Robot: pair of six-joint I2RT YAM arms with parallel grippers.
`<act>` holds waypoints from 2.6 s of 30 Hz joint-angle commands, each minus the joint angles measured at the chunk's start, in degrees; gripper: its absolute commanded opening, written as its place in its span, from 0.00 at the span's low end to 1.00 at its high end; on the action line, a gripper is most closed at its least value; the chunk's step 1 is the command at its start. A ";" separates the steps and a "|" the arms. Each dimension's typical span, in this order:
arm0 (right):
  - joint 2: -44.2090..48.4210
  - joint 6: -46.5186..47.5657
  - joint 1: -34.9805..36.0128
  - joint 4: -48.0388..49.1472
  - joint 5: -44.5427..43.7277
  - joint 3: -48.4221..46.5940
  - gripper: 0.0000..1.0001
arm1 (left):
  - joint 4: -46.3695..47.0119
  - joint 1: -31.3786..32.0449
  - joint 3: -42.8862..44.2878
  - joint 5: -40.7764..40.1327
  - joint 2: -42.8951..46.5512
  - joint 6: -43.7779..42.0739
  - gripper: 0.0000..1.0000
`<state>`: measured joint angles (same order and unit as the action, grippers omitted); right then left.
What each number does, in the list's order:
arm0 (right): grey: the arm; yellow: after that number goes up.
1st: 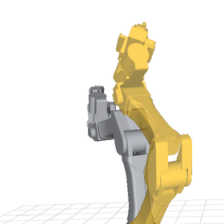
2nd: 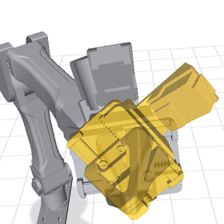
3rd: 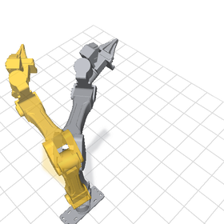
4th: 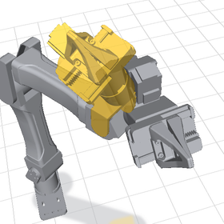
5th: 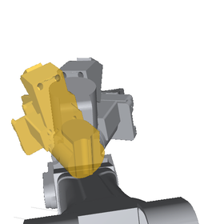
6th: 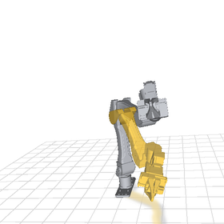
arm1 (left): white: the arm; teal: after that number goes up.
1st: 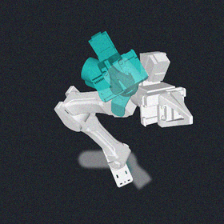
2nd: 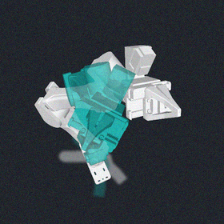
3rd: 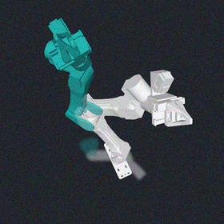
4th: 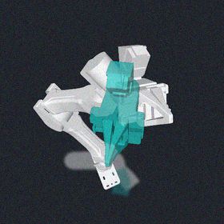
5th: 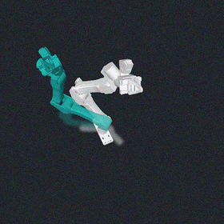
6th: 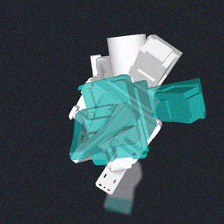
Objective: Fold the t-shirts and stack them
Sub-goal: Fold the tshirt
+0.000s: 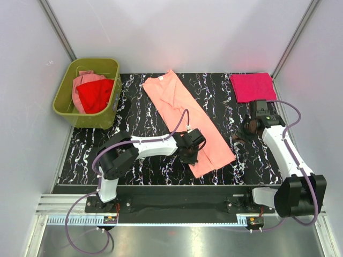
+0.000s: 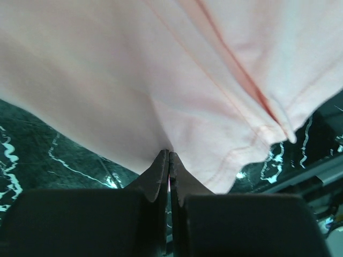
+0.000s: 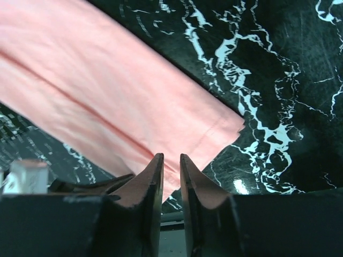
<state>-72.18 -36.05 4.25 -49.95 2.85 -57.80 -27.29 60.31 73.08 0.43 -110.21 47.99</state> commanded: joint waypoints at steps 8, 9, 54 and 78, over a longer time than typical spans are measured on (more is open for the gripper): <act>4.95 1.69 0.23 -4.97 4.53 -6.62 0.37 | -0.13 -0.37 -0.92 0.98 0.97 -0.18 0.03; 5.29 1.86 0.23 -5.15 4.53 -7.41 0.38 | -0.31 -0.37 -0.83 1.07 0.97 -0.09 0.03; -15.88 6.26 7.18 14.18 14.46 -7.59 0.47 | -11.38 -31.83 12.67 -7.02 5.84 -11.25 0.17; -8.95 4.42 9.54 17.26 19.21 2.32 0.53 | -12.01 -42.38 47.45 6.16 -27.97 -18.63 0.22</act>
<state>-84.71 -30.59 12.64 -33.76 20.51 -58.00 -39.77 18.41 123.31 1.96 -141.86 31.48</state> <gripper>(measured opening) 0.526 0.208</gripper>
